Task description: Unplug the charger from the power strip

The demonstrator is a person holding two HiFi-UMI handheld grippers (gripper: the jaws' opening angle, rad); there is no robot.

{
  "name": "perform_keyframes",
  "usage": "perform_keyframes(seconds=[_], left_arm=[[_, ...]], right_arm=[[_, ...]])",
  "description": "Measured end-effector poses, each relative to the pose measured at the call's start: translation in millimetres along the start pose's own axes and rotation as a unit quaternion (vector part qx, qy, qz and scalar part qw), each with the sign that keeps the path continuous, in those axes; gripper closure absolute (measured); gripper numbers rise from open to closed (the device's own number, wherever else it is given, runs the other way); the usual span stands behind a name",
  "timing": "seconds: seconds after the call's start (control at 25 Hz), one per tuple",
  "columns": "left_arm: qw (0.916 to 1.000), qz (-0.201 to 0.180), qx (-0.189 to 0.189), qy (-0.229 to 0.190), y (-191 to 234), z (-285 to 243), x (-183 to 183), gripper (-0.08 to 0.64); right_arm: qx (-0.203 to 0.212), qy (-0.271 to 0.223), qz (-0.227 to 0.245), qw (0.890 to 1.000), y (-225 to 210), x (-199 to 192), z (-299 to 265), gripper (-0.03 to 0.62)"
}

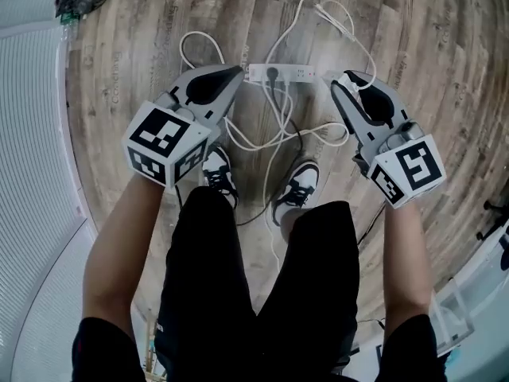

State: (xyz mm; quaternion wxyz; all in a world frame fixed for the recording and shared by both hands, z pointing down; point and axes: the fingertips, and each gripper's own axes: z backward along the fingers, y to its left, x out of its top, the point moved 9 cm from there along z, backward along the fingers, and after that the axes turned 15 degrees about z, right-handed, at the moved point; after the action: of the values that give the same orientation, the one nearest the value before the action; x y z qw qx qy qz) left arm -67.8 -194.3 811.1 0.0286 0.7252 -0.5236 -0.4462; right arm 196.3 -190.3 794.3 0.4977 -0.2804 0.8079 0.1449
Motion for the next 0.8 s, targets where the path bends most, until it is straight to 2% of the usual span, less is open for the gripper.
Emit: perform_keyframes(seconds=[0.2,0.4,0.64,0.8], left_arm=[[0.9975,0.037,0.027,-0.055,-62.9,97.1,41.5,0.540],[0.9933,0.034,0.066,-0.089,-134.0,183.9,80.0,0.540],[0.9867,0.023,0.076,-0.142,-220.7,294.0,158.5,0.540],[0.9827,0.005,0.079,-0.168,-271.4,362.7,215.0,0.540]], right_arm=[[-0.050,-0.044,-0.077,0.995,28.6,67.1,77.0,0.486],[-0.084,-0.055,-0.131,0.986,63.4,133.8,143.0,0.486],[-0.126,-0.085,-0.145,0.978,100.2,251.7,228.9,0.485],[-0.139,-0.120,-0.117,0.976,117.2,342.6,282.8,0.486]])
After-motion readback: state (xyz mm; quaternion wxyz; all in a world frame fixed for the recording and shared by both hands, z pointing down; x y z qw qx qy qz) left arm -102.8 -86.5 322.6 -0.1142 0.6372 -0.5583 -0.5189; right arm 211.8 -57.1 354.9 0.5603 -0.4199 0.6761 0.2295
